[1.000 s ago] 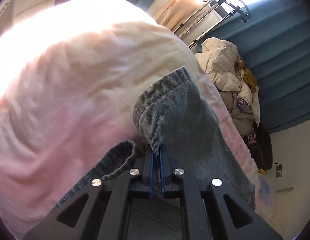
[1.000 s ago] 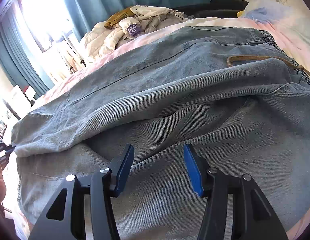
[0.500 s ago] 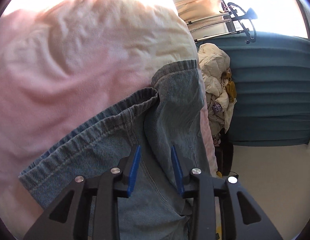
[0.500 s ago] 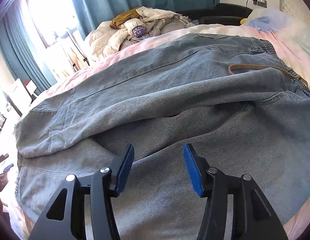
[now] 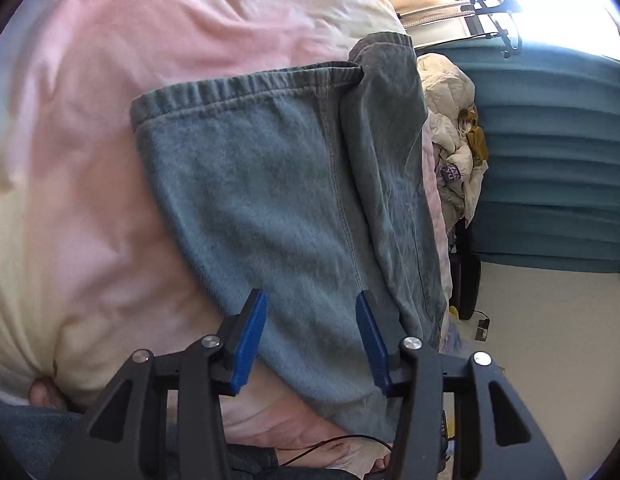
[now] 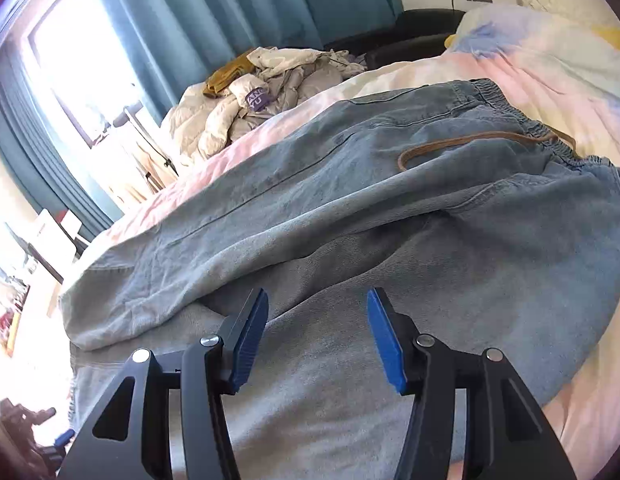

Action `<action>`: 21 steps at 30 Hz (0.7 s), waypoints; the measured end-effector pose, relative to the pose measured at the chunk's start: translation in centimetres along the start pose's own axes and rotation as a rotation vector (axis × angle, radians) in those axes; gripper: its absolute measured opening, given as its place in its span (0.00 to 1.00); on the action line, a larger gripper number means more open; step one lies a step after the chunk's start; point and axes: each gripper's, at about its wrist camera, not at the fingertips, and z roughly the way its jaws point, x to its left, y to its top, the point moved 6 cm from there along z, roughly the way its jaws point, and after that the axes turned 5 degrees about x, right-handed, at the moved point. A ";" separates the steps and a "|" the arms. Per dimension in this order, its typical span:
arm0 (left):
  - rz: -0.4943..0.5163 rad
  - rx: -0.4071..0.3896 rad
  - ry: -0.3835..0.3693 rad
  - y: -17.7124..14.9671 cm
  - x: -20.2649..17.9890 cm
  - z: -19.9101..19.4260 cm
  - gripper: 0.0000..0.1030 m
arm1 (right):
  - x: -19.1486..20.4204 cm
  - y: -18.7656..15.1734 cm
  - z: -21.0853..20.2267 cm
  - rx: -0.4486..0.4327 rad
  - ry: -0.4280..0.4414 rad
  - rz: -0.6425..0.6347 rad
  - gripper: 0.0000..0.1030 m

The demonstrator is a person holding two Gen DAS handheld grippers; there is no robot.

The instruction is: Fold clothes

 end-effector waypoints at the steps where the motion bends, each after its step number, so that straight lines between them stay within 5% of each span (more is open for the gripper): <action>1: -0.014 0.014 0.025 -0.4 0.6 0.2 0.50 | -0.6 0.0 -0.6 -0.002 0.018 0.028 0.51; 8: -0.063 0.050 0.141 -1.6 3.5 1.3 0.56 | -4.6 0.8 -4.9 -0.019 0.168 0.217 0.51; 14: -0.091 0.096 0.098 -0.7 3.7 3.7 0.56 | -11.3 2.2 -8.7 -0.049 0.115 0.244 0.51; 21: -0.068 0.106 0.064 1.1 2.1 6.6 0.56 | -23.7 1.4 -9.3 -0.048 0.059 0.473 0.51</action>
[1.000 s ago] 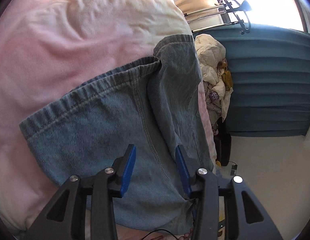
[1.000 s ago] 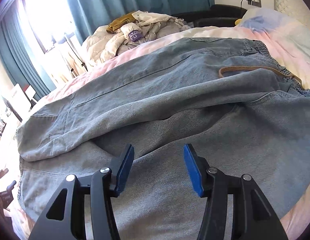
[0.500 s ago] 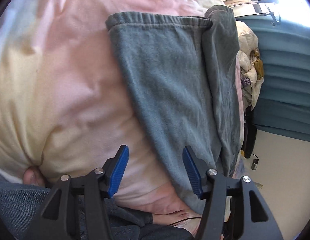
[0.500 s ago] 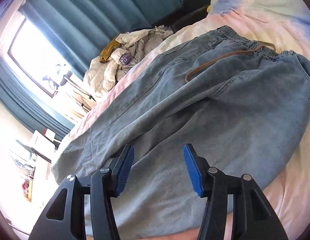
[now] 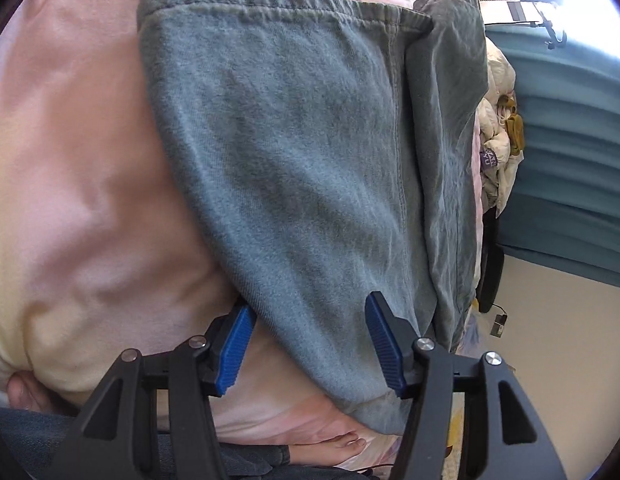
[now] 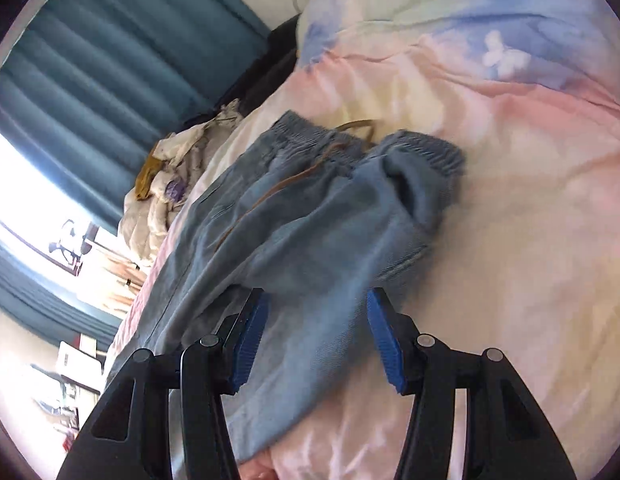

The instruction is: Fold clothes

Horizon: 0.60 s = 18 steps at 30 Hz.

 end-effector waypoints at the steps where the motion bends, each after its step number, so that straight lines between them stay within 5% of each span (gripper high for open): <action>1: 0.004 0.003 -0.009 0.1 -0.2 0.4 0.56 | -1.6 0.7 -0.2 -0.003 -0.008 0.032 0.51; 5: 0.015 0.034 -0.066 0.3 -0.8 1.9 0.52 | -8.1 3.5 -0.8 -0.013 -0.042 0.162 0.51; 10: 0.006 0.031 -0.104 0.5 -0.6 2.6 0.48 | -10.9 4.2 2.1 0.027 -0.007 0.258 0.51; 18: 0.053 -0.024 -0.127 1.1 -1.2 2.4 0.09 | -9.6 4.9 7.0 0.065 0.095 0.294 0.51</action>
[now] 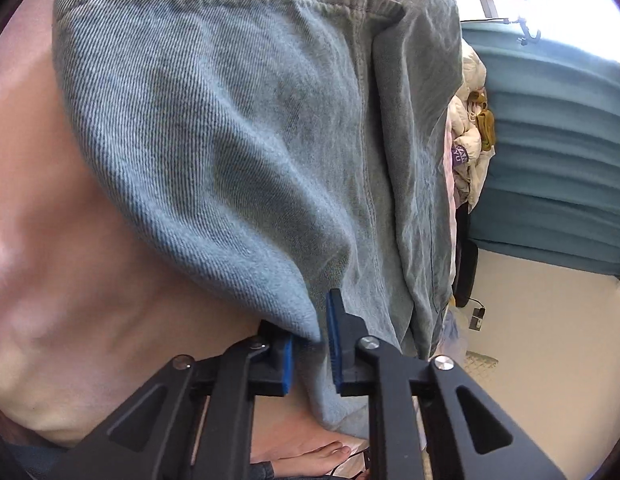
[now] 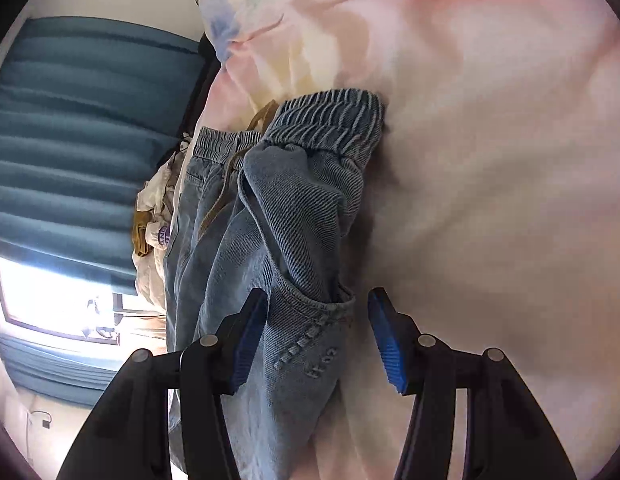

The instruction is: Fold clothes

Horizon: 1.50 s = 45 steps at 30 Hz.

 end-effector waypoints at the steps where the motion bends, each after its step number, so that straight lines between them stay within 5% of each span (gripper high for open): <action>1: 0.007 -0.010 -0.005 0.1 -0.2 -0.1 0.08 | 0.2 0.0 0.5 -0.003 -0.001 -0.004 0.51; 2: 0.013 -0.019 -0.009 0.2 -0.4 -0.2 0.06 | 0.4 0.0 0.8 -0.013 -0.014 -0.011 0.50; 7: 0.044 -0.069 -0.037 0.3 -1.2 -1.6 0.04 | 1.9 0.0 0.3 -0.069 -0.056 -0.072 0.09; 15: 0.099 -0.146 -0.125 0.5 -3.7 -6.0 0.03 | 8.1 -0.3 -4.2 -0.162 0.002 -0.186 0.06; 22: 0.145 -0.164 -0.089 5.1 -11.7 -4.7 0.03 | 17.7 2.8 -2.3 -0.152 -0.048 -0.267 0.06; 29: 0.155 -0.205 0.055 13.7 -19.0 1.8 0.03 | 27.5 6.9 4.7 -0.207 -0.155 -0.372 0.06; 35: 0.176 -0.208 0.125 20.8 -22.9 8.5 0.03 | 30.9 11.9 13.1 -0.200 -0.205 -0.343 0.06; 41: 0.242 -0.221 0.276 26.1 -23.5 16.8 0.04 | 29.1 15.4 22.8 -0.161 -0.329 -0.366 0.06; 45: 0.287 -0.254 0.320 26.6 -23.5 18.1 0.06 | 27.7 16.2 27.6 -0.156 -0.387 -0.408 0.06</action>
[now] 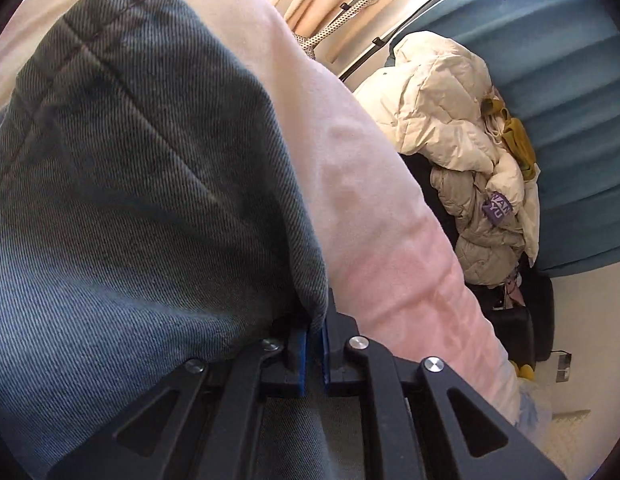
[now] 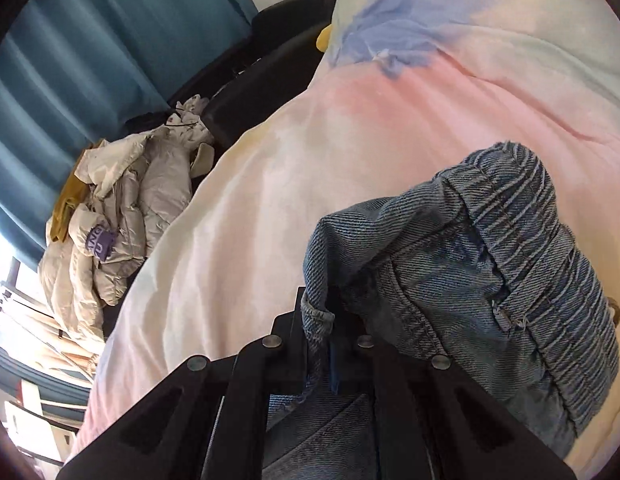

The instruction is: Fold clothes

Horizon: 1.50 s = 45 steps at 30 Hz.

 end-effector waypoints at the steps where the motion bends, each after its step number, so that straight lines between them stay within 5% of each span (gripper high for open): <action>1: 0.011 -0.008 0.011 0.0 -0.1 0.3 0.06 | 0.2 -0.1 0.3 -0.009 -0.008 -0.017 0.06; 6: 0.022 0.048 -0.055 -0.1 0.5 -1.0 0.11 | 0.1 -0.5 0.5 -0.037 0.020 -0.026 0.10; 8: 0.018 0.078 -0.107 -0.8 0.8 -2.5 0.16 | -0.2 -0.6 -0.7 -0.032 0.074 -0.019 0.23; 10: 0.020 0.100 -0.164 -2.3 0.8 -4.7 0.18 | -0.4 -1.0 -2.3 -0.010 0.117 -0.028 0.46; 12: 0.044 0.112 -0.223 -3.9 0.8 -7.3 0.19 | -0.7 -1.7 -4.4 -0.020 0.121 -0.049 0.53; 16: 0.090 0.109 -0.294 -8.7 1.9 -12.0 0.32 | -2.3 -3.5 -8.1 -0.007 0.125 -0.072 0.55; 18: 0.067 0.141 -0.309 -10.9 3.4 -12.7 0.49 | -3.6 -4.7 -9.6 0.013 0.142 -0.054 0.56; 24: -0.032 0.181 -0.331 -15.7 8.4 -13.3 0.59 | -7.8 -7.8 -13.4 0.040 0.217 0.054 0.63; 33: -0.100 0.186 -0.318 -14.8 11.2 -9.7 0.62 | -12.1 -11.5 -11.4 0.159 0.307 0.201 0.71; 42: -0.001 0.099 -0.333 -10.8 9.7 -8.0 0.62 | -12.5 -11.7 -5.1 0.152 0.359 0.291 0.74; 45: 0.003 0.074 -0.317 -9.8 9.6 -7.6 0.50 | -12.2 -11.1 -3.7 0.133 0.334 0.309 0.75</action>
